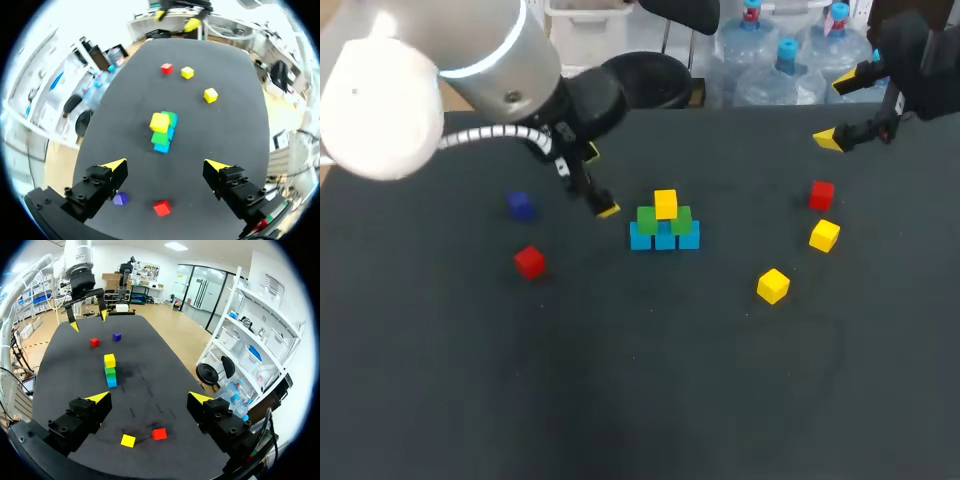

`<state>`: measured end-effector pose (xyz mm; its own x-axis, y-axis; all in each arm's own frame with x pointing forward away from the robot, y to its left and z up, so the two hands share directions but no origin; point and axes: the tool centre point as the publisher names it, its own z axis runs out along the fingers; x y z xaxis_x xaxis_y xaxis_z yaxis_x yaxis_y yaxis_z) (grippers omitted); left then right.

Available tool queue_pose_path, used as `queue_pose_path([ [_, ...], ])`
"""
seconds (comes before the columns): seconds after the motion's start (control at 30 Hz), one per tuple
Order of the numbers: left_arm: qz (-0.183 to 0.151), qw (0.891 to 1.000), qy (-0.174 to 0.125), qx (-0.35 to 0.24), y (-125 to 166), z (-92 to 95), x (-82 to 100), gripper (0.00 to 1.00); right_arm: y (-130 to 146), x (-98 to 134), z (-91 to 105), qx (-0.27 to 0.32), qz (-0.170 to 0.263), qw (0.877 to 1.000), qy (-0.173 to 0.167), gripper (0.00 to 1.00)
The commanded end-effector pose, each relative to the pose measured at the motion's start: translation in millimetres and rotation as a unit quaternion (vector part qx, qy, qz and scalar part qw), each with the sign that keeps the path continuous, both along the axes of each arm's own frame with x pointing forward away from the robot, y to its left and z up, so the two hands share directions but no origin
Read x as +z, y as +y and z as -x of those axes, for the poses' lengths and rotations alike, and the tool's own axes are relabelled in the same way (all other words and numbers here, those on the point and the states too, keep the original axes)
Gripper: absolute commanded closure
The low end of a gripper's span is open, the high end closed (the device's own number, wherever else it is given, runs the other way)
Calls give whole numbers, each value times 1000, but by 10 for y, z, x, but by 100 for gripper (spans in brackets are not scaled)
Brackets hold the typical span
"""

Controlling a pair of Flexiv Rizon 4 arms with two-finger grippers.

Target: Place the blue cubes, place green cubes on the blue cubes, place the yellow cubes on the green cubes, then place the red cubes on the yellow cubes, and place purple cube on the red cubes.

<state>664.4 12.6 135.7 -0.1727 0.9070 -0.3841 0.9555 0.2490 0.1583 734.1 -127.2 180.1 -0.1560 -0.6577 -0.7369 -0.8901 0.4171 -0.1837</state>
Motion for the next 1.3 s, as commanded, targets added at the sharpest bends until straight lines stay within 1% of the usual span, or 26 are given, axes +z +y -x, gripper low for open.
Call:
queue_pose_path([
  [0.03,-65,995,33,-64,-196,-184,-54,0,3,-5,-4,0,0,1000,0,0],
  [0.07,-83,993,38,-79,-220,-204,-74,0,3,-5,-4,0,0,1000,0,0],
  [0.1,-93,991,38,-85,-237,-226,-82,0,3,-5,-4,0,0,1000,0,0],
  [0.17,-109,988,51,-96,-267,-290,-92,0,3,-5,-4,0,0,1000,0,0],
  [0.27,-127,984,62,-104,-320,-345,-90,0,3,-5,-4,0,0,1000,0,0],
  [0.33,-134,983,66,-108,-370,-389,-119,0,3,-5,-4,0,0,1000,0,0],
  [0.4,-144,979,79,-117,-431,-418,-163,0,3,-5,-4,0,0,1000,0,0],
  [0.47,-146,978,89,-123,-513,-443,-209,0,3,-5,-4,0,0,1000,0,0],
  [0.57,-149,975,94,-135,-645,-463,-274,0,3,-5,-4,0,0,1000,0,0],
  [0.8,-146,975,97,-135,-821,-482,-444,0,3,-5,-4,0,0,1000,0,0],
  [1.03,-154,973,103,-139,-829,-486,-573,0,3,-5,-4,0,0,1000,0,0],
  [1.3,-152,974,104,-128,-754,-580,-695,0,3,-5,-4,0,0,1000,0,0],
])
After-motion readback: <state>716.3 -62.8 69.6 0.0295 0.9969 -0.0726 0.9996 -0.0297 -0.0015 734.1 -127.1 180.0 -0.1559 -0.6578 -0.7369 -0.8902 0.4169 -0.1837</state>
